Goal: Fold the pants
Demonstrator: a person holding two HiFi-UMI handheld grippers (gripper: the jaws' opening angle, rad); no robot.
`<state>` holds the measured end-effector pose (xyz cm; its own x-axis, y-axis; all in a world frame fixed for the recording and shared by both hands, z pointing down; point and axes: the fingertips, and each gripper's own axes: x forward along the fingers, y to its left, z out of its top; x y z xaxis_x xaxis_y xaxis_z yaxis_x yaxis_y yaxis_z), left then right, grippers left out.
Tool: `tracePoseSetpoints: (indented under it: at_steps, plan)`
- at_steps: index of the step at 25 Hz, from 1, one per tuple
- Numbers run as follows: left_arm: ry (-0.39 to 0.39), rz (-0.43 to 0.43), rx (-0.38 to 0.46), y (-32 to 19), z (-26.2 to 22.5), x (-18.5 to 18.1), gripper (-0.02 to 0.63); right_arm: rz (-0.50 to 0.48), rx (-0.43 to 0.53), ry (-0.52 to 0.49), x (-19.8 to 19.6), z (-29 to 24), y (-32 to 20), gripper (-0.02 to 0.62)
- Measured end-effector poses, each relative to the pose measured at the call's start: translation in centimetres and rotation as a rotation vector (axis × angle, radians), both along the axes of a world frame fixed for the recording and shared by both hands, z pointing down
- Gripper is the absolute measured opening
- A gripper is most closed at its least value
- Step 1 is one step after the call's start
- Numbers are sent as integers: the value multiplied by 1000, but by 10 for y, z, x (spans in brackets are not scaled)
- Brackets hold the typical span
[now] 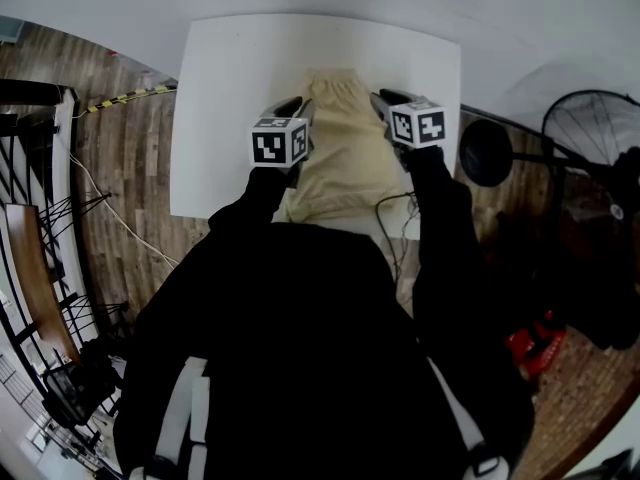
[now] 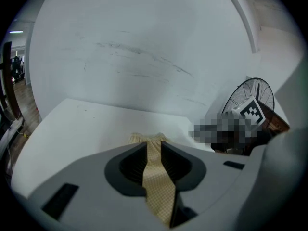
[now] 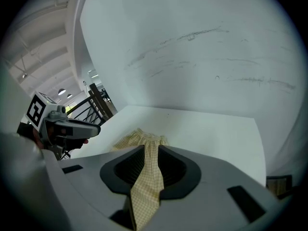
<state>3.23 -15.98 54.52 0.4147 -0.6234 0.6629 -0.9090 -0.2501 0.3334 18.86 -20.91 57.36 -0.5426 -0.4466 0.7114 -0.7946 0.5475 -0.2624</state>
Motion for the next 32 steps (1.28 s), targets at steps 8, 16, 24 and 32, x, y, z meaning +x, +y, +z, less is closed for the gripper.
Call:
tracePoseSetpoints:
  at_steps: [8, 16, 24, 32]
  plan:
    - [-26, -64, -42, -44, 37, -19, 69, -7, -55, 6, -6, 27, -31, 83]
    - [-42, -38, -81, -67, 70, -23, 69, -22, -120, 9, -19, 61, -49, 83]
    - [-33, -20, -113, -84, 86, -24, 69, -18, -141, 25, -28, 79, -63, 83]
    - [-85, 54, -162, -80, 96, -18, 32, -63, -134, 128, -27, 92, -59, 12]
